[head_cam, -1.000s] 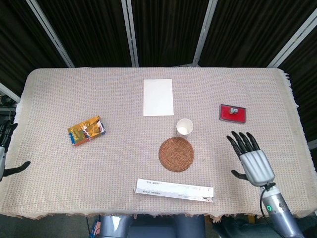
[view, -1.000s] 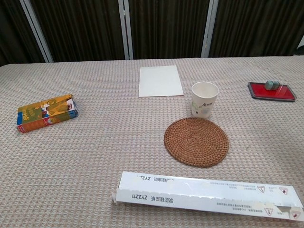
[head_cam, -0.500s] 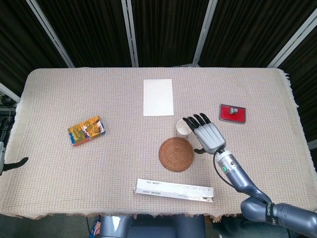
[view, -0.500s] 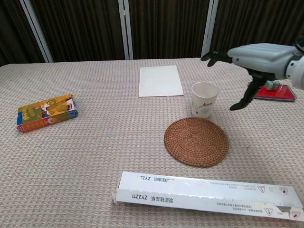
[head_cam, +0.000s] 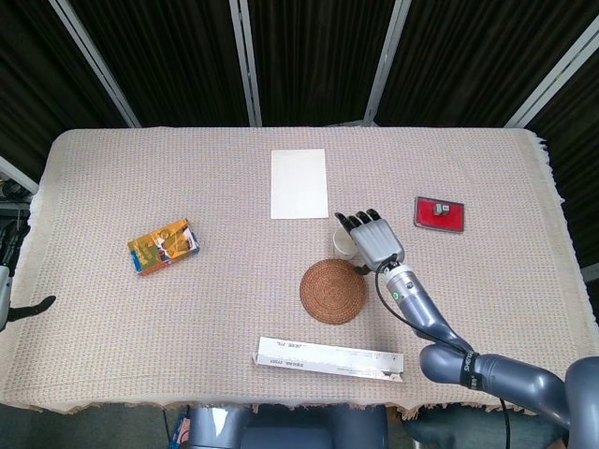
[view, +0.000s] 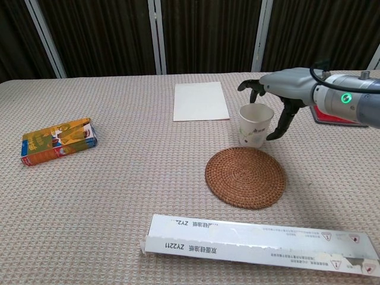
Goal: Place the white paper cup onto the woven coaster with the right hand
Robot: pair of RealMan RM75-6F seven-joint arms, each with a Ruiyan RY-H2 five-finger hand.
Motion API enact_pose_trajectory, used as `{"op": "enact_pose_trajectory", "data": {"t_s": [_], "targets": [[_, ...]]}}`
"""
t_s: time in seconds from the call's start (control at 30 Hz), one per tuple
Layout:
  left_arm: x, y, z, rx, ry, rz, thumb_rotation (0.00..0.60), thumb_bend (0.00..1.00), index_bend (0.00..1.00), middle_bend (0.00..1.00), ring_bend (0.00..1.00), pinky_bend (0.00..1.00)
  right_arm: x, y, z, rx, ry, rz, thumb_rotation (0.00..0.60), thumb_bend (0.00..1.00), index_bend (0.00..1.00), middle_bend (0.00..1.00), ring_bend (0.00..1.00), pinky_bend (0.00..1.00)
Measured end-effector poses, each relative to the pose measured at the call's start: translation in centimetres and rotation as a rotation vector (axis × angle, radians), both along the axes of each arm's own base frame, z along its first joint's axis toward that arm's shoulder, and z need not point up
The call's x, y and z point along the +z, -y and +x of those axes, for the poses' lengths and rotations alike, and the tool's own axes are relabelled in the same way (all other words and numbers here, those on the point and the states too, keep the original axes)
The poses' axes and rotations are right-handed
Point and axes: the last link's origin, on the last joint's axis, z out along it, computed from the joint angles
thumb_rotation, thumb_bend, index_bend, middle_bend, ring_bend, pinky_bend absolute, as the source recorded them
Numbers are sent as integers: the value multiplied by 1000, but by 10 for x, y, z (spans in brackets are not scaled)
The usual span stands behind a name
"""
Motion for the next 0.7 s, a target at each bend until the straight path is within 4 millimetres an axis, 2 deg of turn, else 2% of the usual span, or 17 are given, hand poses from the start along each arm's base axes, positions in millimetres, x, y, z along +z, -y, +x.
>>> {"op": "enact_pose_trajectory", "data": {"t_s": [0.27,0.53,0.7], "targets": [[1,0,-1,3,0,2,600,0,0,0,0,0,-7,7,1,-3,-6,-30,600,244,204,383,349,258],[0,-1,-1,4,-7,-1,600,0,0,0,0,0,-6,6,4,29,-2,-53,600,252,223,392,354,267],[-2,-1,0,5,-10,-5,600,0,0,0,0,0,2,-2,13,74,36,-46,600,253,222,392,354,267]]}}
